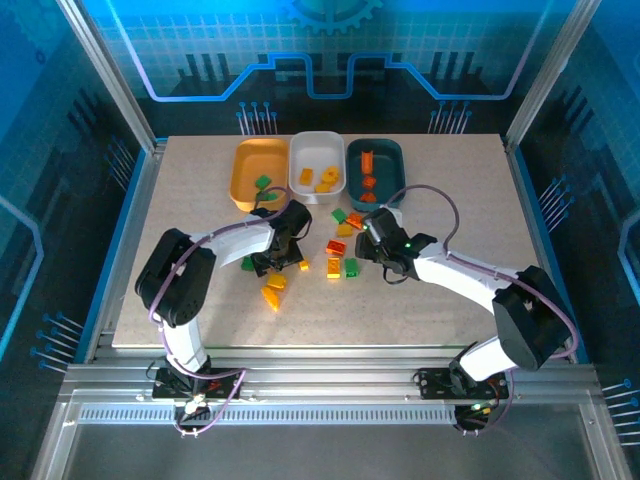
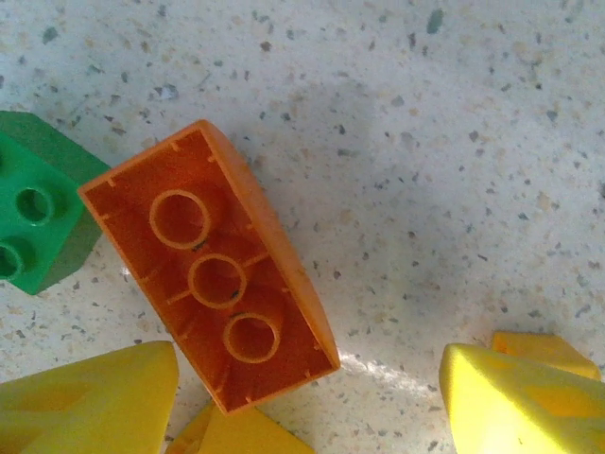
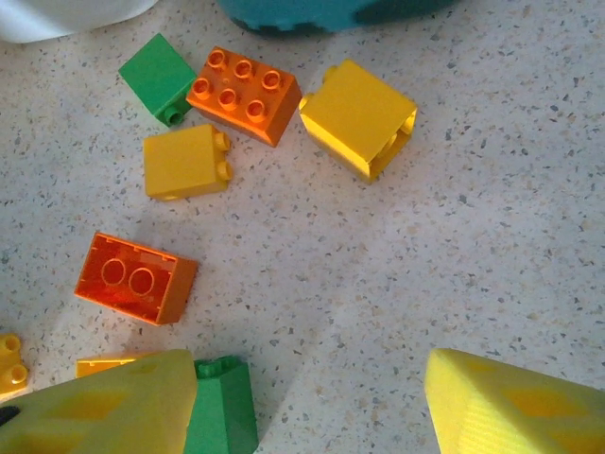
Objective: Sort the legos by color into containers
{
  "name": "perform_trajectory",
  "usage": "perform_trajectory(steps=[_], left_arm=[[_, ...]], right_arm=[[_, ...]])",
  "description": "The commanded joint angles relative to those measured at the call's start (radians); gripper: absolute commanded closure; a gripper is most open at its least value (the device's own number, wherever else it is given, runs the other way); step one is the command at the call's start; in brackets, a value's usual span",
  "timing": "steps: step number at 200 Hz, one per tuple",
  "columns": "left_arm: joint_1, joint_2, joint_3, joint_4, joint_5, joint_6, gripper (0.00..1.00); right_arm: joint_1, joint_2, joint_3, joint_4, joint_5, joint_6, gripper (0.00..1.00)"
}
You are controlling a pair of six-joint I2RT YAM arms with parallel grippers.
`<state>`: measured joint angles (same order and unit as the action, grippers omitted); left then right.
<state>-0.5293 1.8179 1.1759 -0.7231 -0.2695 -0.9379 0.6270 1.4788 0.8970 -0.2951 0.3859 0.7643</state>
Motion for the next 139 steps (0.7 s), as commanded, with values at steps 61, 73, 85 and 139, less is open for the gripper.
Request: perform_trajectory(steps=[61, 73, 85, 139], left_arm=[[0.041, 0.015, -0.050, 0.069, -0.058, 0.017, 0.44], [0.042, 0.015, -0.066, 0.091, -0.061, 0.026, 0.52], [0.043, 0.016, -0.074, 0.106, -0.066, 0.036, 0.57], [0.036, -0.014, -0.072, 0.130, -0.053, 0.118, 0.73]], right_arm=[[-0.019, -0.056, -0.045, -0.024, 0.037, 0.032, 0.33], [-0.021, -0.069, -0.051, -0.028, 0.056, 0.036, 0.33], [-0.024, -0.090, -0.060, -0.033, 0.083, 0.039, 0.33], [-0.148, -0.258, -0.123, -0.122, 0.194, 0.138, 0.32]])
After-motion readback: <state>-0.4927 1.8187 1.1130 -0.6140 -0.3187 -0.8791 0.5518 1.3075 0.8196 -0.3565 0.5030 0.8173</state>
